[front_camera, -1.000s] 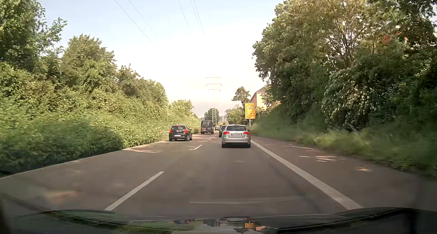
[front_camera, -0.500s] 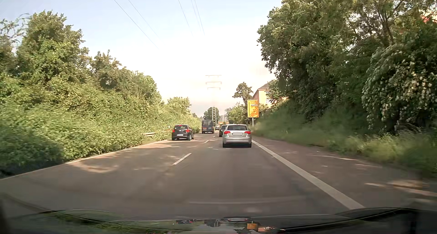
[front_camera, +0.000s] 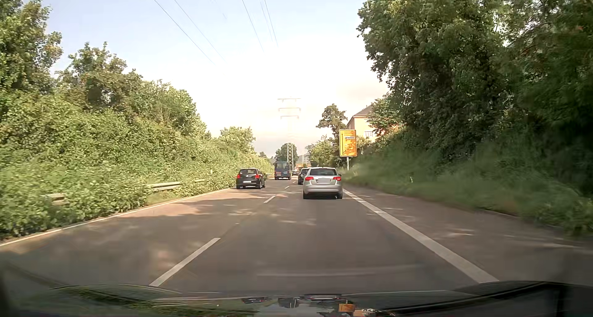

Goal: Follow the waypoints while adhering to traffic rules and regulations

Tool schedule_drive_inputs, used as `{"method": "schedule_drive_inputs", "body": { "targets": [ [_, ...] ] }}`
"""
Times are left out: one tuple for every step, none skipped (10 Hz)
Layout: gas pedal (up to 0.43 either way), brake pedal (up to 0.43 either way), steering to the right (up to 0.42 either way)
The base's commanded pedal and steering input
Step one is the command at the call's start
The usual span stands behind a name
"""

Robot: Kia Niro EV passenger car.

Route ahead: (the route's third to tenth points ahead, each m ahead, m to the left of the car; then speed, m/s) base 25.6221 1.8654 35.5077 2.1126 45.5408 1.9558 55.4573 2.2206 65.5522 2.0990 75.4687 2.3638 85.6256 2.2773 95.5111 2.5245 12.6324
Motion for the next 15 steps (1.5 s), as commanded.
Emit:
{"method": "schedule_drive_inputs", "body": {
  "targets": [
    [0.079,0.0,0.0],
    [0.079,0.0,0.0],
    [0.087,0.0,0.0],
    [0.087,0.0,0.0],
    [0.098,0.0,0.0],
    [0.098,0.0,0.0],
    [0.11,0.0,0.0],
    [0.118,0.0,0.0],
    [0.138,0.0,0.0],
    [0.138,0.0,0.0],
    [0.15,0.0,0.0],
    [0.157,0.0,0.0],
    [0.157,0.0,0.0],
    [0.157,0.0,0.0],
    [0.157,0.0,0.0]
  ]
}}
